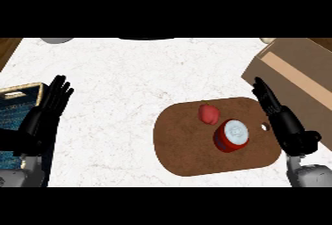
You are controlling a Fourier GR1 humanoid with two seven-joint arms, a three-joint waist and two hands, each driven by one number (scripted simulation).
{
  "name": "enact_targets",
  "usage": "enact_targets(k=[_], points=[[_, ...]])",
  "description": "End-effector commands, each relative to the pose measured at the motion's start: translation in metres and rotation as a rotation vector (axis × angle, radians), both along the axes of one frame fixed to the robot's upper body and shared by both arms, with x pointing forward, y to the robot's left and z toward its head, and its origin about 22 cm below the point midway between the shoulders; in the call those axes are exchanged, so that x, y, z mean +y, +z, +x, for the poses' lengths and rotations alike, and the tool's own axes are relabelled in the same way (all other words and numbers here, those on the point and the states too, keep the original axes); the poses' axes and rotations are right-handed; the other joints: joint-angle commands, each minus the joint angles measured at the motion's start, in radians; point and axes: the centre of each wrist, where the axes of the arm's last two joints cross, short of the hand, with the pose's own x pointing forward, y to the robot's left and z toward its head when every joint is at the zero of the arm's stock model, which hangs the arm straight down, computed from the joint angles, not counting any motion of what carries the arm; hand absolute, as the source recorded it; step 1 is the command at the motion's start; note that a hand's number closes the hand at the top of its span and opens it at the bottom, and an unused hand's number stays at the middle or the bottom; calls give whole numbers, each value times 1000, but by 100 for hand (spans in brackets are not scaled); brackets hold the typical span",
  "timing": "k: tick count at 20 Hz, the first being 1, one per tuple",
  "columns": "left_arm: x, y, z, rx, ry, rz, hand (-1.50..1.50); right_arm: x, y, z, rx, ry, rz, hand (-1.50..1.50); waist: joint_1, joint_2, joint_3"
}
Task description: Pick the can from the cutting board and place it in the cardboard box
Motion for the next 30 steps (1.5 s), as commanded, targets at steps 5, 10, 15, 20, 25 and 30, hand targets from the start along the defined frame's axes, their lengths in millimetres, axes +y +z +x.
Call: enact_targets(k=[5, 10, 15, 20, 25, 30], points=[[0, 36, 9, -134, -131, 282, 0, -37, 144, 12, -379, 35, 32, -150, -19, -26, -7], [-23, 11, 23, -121, -214, 321, 0, -92, 164, -12, -324, 28, -285, -150, -24, -12, -7], [-31, 26, 23, -127, -227, 315, 0, -98, 142, -17, -435, 168, -458, -150, -2, -12, -5], [-12, 23, 29, -109, -231, 312, 0, -82, 171, -13, -430, 248, -650, -150, 11, -10, -7], [-22, 23, 34, -120, -232, 306, 0, -53, 186, -30, -278, 386, -934, -150, 4, -11, -9], [-21, 25, 44, -115, -241, 313, 0, -4, 184, -43, -186, 467, -1098, -150, 12, -9, -9]])
